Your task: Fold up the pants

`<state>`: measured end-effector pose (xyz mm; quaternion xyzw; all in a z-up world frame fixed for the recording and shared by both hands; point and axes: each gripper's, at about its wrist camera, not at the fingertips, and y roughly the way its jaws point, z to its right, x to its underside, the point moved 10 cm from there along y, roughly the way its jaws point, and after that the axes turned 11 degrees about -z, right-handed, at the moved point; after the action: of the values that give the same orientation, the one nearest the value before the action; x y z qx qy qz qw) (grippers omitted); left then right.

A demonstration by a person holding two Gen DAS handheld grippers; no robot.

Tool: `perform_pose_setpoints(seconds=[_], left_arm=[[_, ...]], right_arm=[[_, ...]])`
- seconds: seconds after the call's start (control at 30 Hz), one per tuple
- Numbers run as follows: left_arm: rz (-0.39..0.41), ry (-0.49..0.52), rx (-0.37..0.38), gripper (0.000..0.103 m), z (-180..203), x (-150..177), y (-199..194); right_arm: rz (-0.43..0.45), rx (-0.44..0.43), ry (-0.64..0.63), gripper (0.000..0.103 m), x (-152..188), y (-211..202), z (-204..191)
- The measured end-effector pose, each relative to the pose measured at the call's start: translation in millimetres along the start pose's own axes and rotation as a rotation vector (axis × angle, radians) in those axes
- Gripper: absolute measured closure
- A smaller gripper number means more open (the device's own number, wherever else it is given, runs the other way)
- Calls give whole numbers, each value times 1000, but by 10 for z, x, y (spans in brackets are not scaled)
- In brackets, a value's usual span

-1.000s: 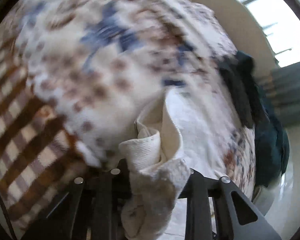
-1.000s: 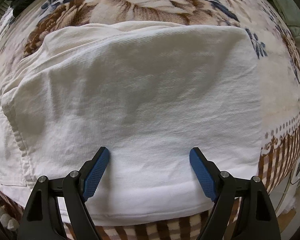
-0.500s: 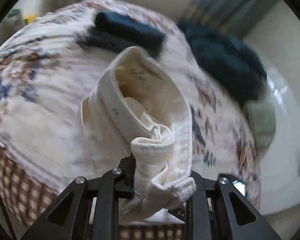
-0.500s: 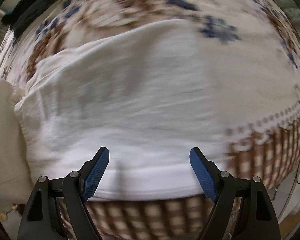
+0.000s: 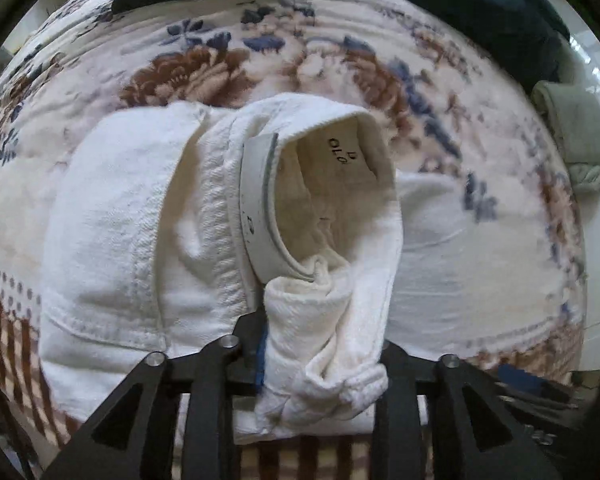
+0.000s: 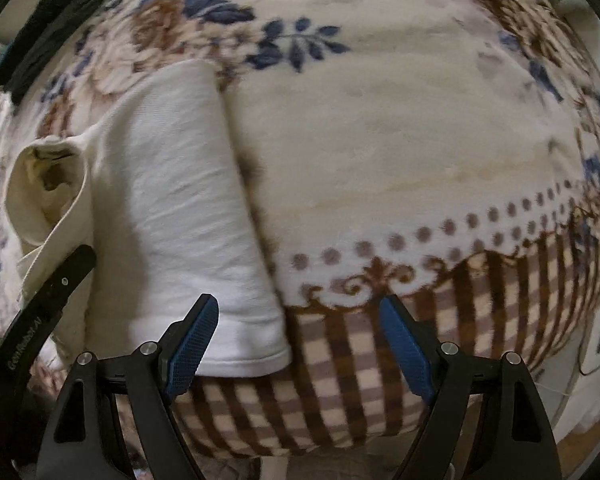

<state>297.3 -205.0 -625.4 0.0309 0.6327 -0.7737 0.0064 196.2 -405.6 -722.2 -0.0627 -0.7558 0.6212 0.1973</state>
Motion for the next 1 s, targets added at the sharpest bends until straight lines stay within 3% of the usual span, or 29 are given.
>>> perform_pose_setpoints(seconds=[0.03,0.07,0.1,0.13,0.27,0.37,0.43,0.53,0.67,0.73,0.77,0.8,0.87,0.9,1.0], left_arm=[[13,-13,38,62,15,-23,-81],[33,-33,66,41,-5,-26,-226],[51,-49,84,13,-36,-27,-330],[78,-64,101,6,-80,-24,-477],[140,-92,33,4,-396,-28,-887],[151,-144,-44,4,-804,-23,-979],[140,-174,-83,4,-1092,-17,-934],[90,-214,-149,4,-1471,12,-766],[30,-263,-163,4,-1819,92,-540],[9,-285,-163,4,-1940,139,-465],[4,-293,-157,4,-1979,162,-442],[-3,-303,-153,4,-2012,180,-421],[-9,-315,-147,4,-2042,206,-390],[-11,-316,-149,4,-2045,216,-377],[-16,-312,-134,4,-2005,216,-380]], right_arm=[[1,-25,-11,18,33,-34,-59],[1,-48,-22,18,28,-72,-81],[4,-73,-30,18,35,-101,-130],[5,-100,-35,18,24,-150,-194],[12,-256,-32,18,-148,-387,-407],[28,-357,-70,18,-245,-533,-627],[24,-391,-134,17,-299,-528,-851],[-47,-438,-227,16,-387,-300,-1228],[-120,-404,-235,12,-547,158,-1380],[-104,-449,-221,13,-577,138,-1443],[-90,-528,-228,26,-563,44,-1516],[-89,-578,-243,31,-542,-3,-1598],[-61,-547,-291,31,-480,-59,-1664],[-47,-523,-305,37,-471,-32,-1671],[-32,-439,-270,72,-514,89,-1599]])
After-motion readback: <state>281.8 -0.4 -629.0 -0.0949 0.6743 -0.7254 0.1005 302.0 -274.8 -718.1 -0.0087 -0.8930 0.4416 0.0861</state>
